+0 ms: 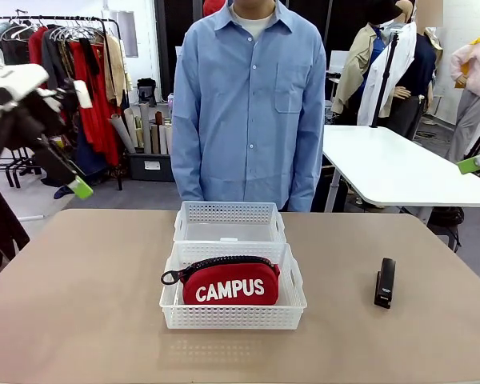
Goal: Distribute items into two baskets.
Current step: Pick up the Stapler that the person points to.
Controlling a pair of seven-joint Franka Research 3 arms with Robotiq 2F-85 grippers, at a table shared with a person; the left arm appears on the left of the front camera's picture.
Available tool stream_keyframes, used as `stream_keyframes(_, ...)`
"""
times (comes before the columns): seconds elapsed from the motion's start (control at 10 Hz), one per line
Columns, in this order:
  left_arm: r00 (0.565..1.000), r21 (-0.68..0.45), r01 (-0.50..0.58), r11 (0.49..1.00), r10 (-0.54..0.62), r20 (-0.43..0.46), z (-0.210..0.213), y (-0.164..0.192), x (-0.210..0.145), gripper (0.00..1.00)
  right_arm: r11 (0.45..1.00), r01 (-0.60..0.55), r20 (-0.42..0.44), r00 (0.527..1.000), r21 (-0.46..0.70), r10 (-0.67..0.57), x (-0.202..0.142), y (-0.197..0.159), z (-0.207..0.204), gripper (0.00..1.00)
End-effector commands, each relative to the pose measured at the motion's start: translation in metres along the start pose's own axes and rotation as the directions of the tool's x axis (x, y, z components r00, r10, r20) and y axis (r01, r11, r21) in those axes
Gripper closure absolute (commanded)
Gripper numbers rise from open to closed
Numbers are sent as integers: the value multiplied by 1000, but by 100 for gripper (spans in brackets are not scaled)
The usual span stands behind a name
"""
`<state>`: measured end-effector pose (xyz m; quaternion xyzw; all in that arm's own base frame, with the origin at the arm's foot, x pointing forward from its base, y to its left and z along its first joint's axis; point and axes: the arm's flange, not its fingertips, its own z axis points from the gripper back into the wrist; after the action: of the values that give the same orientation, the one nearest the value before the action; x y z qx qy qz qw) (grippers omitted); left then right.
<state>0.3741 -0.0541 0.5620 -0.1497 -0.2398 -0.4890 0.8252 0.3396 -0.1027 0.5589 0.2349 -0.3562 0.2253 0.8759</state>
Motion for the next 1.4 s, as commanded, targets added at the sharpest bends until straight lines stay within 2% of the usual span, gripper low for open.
stream_keyframes(0.0,983,-2,17,1000,-16,184,20,-15,-16,0,1000,-9,25,1000,22,9,2,0,0,0)
stream_keyframes(0.5,962,4,-137,991,132,241,63,-1,-59,0,1000,-9,25,1000,22,9,2,0,0,0)
stream_keyframes(0.9,912,-32,-217,976,214,350,85,13,-98,0,1000,-9,25,1000,22,9,2,0,0,0)
stream_keyframes(1.0,920,6,-230,973,215,328,89,14,-101,0,1000,-9,25,1000,22,9,2,0,0,0)
stream_keyframes(1.3,919,6,-240,971,225,323,88,13,-100,0,1000,-9,25,1000,22,9,2,0,0,0)
